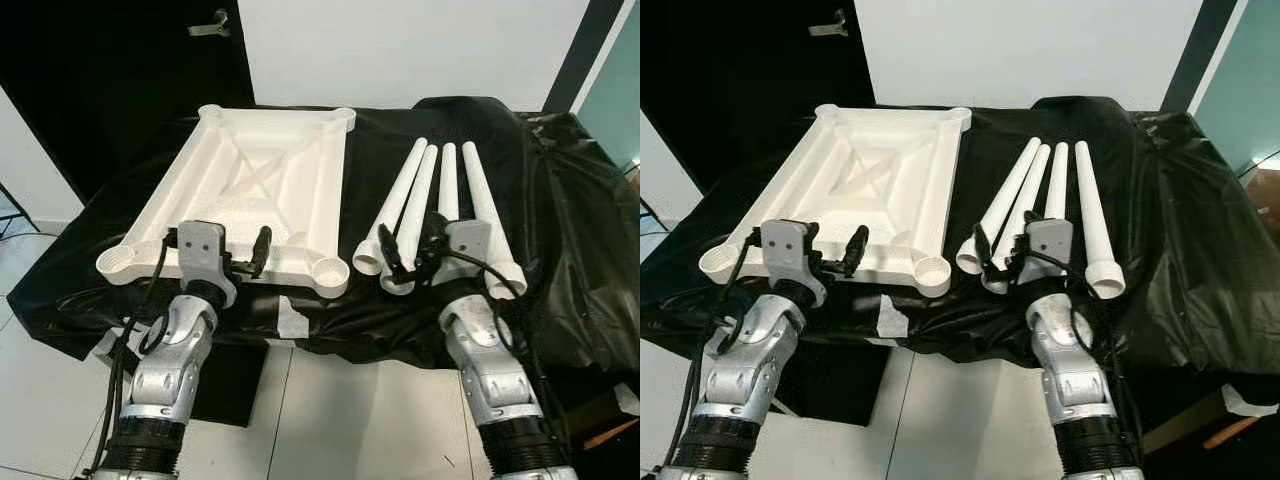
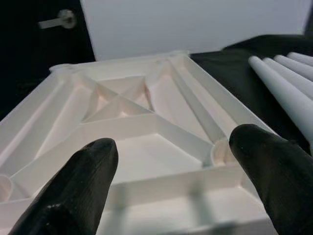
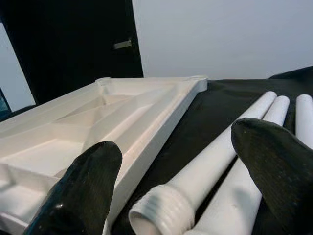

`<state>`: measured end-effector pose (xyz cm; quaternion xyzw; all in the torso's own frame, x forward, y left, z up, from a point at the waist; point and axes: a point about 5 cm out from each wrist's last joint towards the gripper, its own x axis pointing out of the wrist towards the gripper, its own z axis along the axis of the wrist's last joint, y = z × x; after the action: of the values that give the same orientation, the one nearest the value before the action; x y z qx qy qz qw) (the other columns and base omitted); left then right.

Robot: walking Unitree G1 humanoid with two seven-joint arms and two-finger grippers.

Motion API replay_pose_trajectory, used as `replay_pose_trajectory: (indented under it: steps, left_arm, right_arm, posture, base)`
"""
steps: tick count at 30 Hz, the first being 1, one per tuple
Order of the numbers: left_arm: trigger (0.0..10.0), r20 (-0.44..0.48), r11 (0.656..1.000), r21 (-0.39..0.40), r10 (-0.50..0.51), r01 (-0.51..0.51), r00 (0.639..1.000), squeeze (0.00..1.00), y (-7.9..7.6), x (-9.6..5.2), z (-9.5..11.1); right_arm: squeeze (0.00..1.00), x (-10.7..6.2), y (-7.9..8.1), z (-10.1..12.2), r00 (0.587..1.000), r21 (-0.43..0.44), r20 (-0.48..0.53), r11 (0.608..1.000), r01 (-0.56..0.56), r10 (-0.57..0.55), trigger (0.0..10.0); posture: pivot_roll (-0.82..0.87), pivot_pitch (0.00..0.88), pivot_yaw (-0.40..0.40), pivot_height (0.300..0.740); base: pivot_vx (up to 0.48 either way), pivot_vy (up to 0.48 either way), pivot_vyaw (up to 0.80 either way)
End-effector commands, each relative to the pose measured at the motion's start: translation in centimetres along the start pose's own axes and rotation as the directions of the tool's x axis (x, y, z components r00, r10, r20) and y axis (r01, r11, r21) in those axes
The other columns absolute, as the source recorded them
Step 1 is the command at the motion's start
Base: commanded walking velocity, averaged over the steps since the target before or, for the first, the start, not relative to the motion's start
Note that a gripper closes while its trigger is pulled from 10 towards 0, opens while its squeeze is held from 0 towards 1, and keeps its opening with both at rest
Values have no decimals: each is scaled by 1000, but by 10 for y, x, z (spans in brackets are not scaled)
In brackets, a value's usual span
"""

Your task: Building children table

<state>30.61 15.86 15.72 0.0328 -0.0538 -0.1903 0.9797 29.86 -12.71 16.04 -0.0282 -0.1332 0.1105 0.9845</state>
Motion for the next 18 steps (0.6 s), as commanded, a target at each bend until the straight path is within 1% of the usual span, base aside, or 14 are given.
replay_pose_trajectory:
  steps: [1,2,4,5,6,9,10,13,15,18]
  left_arm:
    - [10000,-34,996,33,-83,85,996,0,-2,-2,-6]
    - [10000,-34,996,33,-83,85,996,0,-2,-2,-6]
    - [10000,-71,982,89,-162,168,984,0,0,-5,-9]
    - [10000,-71,982,89,-162,168,984,0,0,-5,-9]
    - [10000,-87,975,111,-183,193,979,0,0,-6,-11]
    - [10000,-101,982,112,-141,152,985,0,9,-4,-12]
    - [10000,-101,982,97,-153,163,983,0,9,-4,-12]
    - [10000,-120,964,120,-223,238,967,0,6,-6,-12]
    - [10000,-122,959,132,-234,250,964,0,6,-6,-12]
    - [10000,-141,954,126,-253,271,957,0,8,-6,-13]
  right_arm:
    - [0,-3,-1,-4,1000,-9,-10,1000,14,-14,10000]
    - [0,-3,-1,-4,1000,-9,-10,1000,14,-14,10000]
    - [0,-3,-5,-6,1000,-13,-12,1000,25,-25,10000]
    - [0,-3,-5,-6,1000,-13,-12,1000,25,-25,10000]
    - [0,-3,-5,-6,1000,-15,-11,1000,27,-27,10000]
    - [0,-3,-6,-6,1000,-21,-9,1000,22,-22,10000]
    - [0,-2,-7,-7,1000,-26,-10,999,25,-26,10000]
    - [0,-2,-9,-9,999,-39,-22,999,24,-24,10000]
    - [0,-2,-9,-10,999,-45,-24,999,20,-21,10000]
    - [0,-2,-12,-12,1000,-63,-27,998,10,-12,10000]
  posture:
    - [-17,0,27,740]
    - [-17,0,27,740]
    - [-18,0,38,740]
    - [-18,0,38,740]
    - [-19,0,42,740]
    - [-22,0,49,740]
    - [-25,0,53,740]
    - [-22,0,52,740]
    - [-19,0,53,740]
    - [-17,0,62,740]
  base:
    - [0,0,0]
    - [0,0,0]
    - [0,0,0]
    - [0,0,0]
    - [0,0,0]
    - [0,0,0]
    - [0,0,0]
    - [0,0,0]
    - [0,0,0]
    - [0,0,0]
